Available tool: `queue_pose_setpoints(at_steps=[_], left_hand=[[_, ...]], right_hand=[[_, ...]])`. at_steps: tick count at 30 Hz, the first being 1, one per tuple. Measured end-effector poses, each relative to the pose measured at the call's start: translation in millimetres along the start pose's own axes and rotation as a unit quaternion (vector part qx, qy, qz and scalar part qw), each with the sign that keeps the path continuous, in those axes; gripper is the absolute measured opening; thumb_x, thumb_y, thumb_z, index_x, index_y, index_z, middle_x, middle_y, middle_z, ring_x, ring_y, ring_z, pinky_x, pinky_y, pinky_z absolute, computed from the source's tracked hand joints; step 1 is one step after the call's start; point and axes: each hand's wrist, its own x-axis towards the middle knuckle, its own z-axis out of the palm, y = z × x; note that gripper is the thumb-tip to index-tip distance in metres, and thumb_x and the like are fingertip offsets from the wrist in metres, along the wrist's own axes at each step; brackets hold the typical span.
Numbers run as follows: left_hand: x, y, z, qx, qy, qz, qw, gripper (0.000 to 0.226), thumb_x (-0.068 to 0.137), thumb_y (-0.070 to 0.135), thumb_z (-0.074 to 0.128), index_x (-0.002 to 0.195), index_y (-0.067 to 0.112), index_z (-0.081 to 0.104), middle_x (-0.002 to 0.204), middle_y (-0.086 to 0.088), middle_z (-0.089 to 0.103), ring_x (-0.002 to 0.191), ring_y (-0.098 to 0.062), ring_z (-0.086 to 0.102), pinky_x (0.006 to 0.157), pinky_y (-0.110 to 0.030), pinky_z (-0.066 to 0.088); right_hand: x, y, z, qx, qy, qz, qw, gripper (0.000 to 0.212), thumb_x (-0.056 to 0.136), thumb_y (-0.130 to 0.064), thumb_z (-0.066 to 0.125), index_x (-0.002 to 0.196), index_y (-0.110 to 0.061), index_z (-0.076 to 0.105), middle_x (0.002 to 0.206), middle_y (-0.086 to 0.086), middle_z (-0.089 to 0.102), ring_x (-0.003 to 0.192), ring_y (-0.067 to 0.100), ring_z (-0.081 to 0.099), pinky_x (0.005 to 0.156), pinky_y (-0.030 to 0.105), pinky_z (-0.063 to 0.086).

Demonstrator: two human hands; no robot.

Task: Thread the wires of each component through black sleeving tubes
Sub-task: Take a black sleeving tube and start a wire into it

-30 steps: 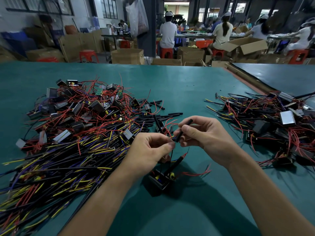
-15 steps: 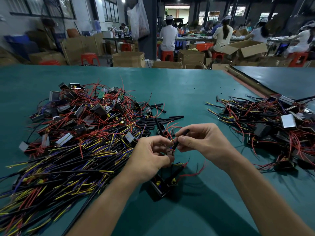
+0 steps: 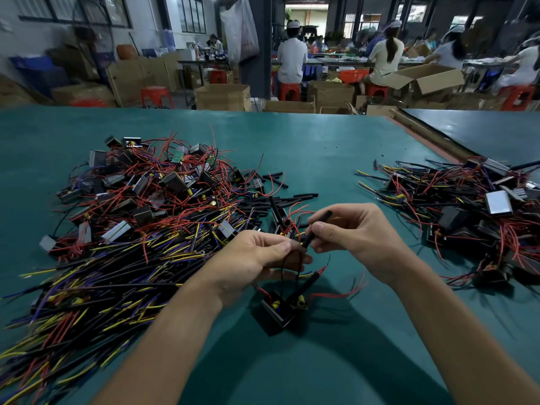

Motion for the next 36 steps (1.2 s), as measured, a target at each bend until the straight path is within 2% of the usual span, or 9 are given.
queue_pose_setpoints(at_steps=[4,9,14,17,21,25,29,32,36], left_hand=[[-1,0,2,-0.037,0.021,-0.008,0.999,0.020,0.089,-0.005,0.056,0.093,0.004,0.074,0.094,-0.016,0.075,0.082,-0.020,0.073,0.077,-0.026,0.059],[-2,-1,4,-0.009,0.053,0.027,0.998,0.026,0.081,-0.011,0.063,0.077,0.011,0.078,0.082,-0.011,0.076,0.071,-0.014,0.072,0.071,-0.024,0.059],[-1,-1,10,0.013,0.077,0.047,0.996,0.019,0.080,-0.008,0.068,0.079,0.009,0.075,0.078,-0.009,0.076,0.066,-0.011,0.071,0.060,-0.020,0.056],[-1,-2,12,0.024,0.100,0.064,0.993,0.018,0.079,-0.011,0.069,0.080,0.007,0.071,0.075,-0.008,0.075,0.067,-0.011,0.071,0.060,-0.021,0.055],[-1,-2,12,0.035,0.125,0.080,0.988,0.016,0.078,-0.010,0.070,0.089,0.002,0.069,0.076,-0.008,0.075,0.067,-0.011,0.070,0.061,-0.023,0.055],[1,-1,14,0.047,0.138,0.088,0.985,0.021,0.076,-0.012,0.072,0.093,0.000,0.068,0.081,-0.015,0.075,0.072,-0.019,0.069,0.063,-0.026,0.055],[4,-3,10,0.060,0.117,0.088,0.987,0.024,0.077,-0.015,0.069,0.089,0.005,0.068,0.079,-0.015,0.075,0.069,-0.021,0.065,0.059,-0.024,0.053],[5,-6,7,0.058,0.083,0.062,0.993,0.021,0.074,-0.009,0.076,0.086,0.007,0.071,0.083,-0.016,0.074,0.076,-0.021,0.065,0.064,-0.022,0.055],[8,-11,2,0.170,0.097,0.068,0.978,0.005,0.076,0.003,0.079,0.077,0.007,0.077,0.075,-0.011,0.074,0.063,-0.012,0.059,0.062,-0.026,0.048]], right_hand=[[-1,-1,1,0.004,-0.005,0.005,1.000,0.008,0.070,-0.015,0.072,0.077,-0.010,0.074,0.076,0.023,0.069,0.059,0.019,0.064,0.063,0.027,0.058],[-2,-3,0,0.022,-0.020,0.004,1.000,0.008,0.071,-0.015,0.072,0.077,-0.010,0.075,0.076,0.021,0.069,0.060,0.020,0.065,0.062,0.027,0.057],[-2,-3,1,0.016,-0.007,0.002,1.000,0.007,0.071,-0.015,0.073,0.076,-0.010,0.075,0.074,0.022,0.069,0.059,0.021,0.064,0.061,0.027,0.057],[-1,-2,4,-0.005,0.002,-0.010,1.000,0.002,0.074,-0.010,0.074,0.074,-0.011,0.075,0.071,0.019,0.070,0.057,0.019,0.066,0.060,0.025,0.056],[1,2,7,-0.051,0.020,-0.042,0.998,0.019,0.080,0.003,0.072,0.071,-0.013,0.075,0.064,0.008,0.072,0.056,0.015,0.066,0.057,0.022,0.055],[1,2,10,-0.072,0.025,-0.045,0.996,0.021,0.080,0.003,0.073,0.070,-0.015,0.075,0.062,0.006,0.071,0.055,0.014,0.065,0.057,0.021,0.054],[2,2,8,-0.048,0.017,-0.024,0.998,0.016,0.081,0.004,0.070,0.072,-0.009,0.073,0.062,0.007,0.071,0.054,0.014,0.065,0.057,0.023,0.056],[2,2,8,-0.044,0.018,-0.012,0.999,0.013,0.081,0.005,0.070,0.073,-0.005,0.072,0.061,0.009,0.069,0.054,0.015,0.065,0.057,0.023,0.056],[1,1,8,-0.032,0.022,-0.017,0.999,0.013,0.080,0.004,0.070,0.073,-0.006,0.072,0.064,0.012,0.070,0.055,0.016,0.065,0.057,0.023,0.056]])
